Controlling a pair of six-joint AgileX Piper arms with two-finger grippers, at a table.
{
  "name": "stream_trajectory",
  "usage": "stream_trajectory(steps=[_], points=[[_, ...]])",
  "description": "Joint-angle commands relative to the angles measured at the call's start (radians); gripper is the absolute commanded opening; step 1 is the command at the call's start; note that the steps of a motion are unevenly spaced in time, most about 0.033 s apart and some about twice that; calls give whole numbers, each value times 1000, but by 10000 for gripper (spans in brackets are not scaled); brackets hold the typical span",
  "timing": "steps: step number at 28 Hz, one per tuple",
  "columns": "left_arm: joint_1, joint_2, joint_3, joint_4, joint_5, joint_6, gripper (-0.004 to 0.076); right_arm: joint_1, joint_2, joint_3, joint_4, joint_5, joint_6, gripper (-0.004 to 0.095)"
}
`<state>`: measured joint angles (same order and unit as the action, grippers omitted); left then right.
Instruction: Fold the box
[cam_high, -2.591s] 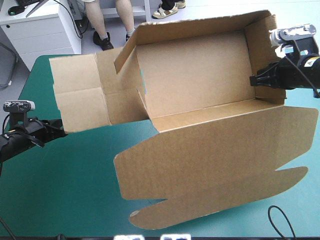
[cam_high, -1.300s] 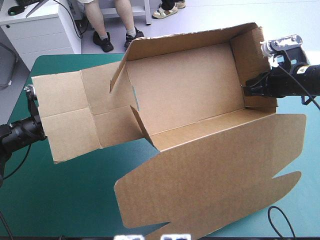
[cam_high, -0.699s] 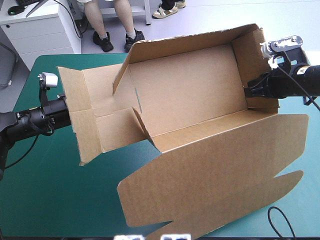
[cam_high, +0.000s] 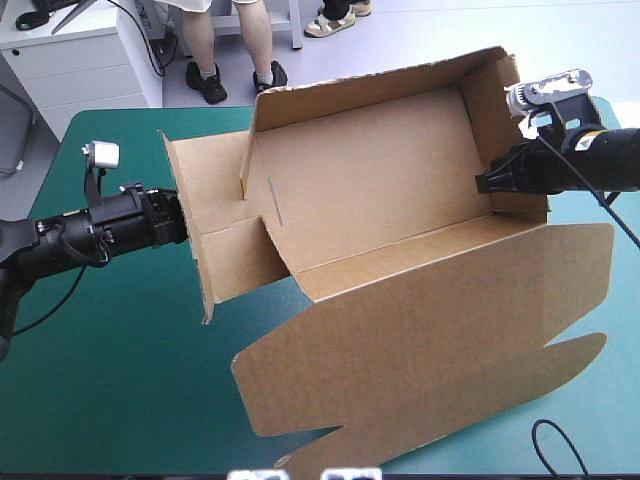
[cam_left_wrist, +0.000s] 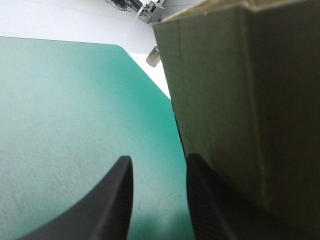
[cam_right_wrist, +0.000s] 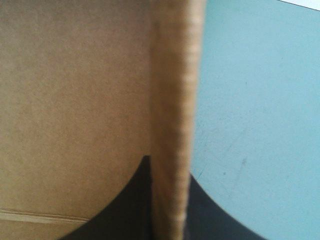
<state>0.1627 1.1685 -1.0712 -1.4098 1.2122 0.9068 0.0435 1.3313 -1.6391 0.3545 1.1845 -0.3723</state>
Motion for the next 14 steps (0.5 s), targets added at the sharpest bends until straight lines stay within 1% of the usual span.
stream_trajectory(steps=[1, 7, 12, 14], points=[[-48, -18, -34, -97, 81, -4, 266, 5, -33, -23, 38, -74, 17, -17], [-125, -18, -34, -102, 2, 0, 265, 5, -33, -23, 40, -74, 30, -16], [-134, -18, -34, -156, 5, 3, 266, 7, -33, -23, 37, -69, 36, -11], [-134, -18, -34, -158, 12, 3, 266, 21, -33, -23, 16, -69, 51, -11]])
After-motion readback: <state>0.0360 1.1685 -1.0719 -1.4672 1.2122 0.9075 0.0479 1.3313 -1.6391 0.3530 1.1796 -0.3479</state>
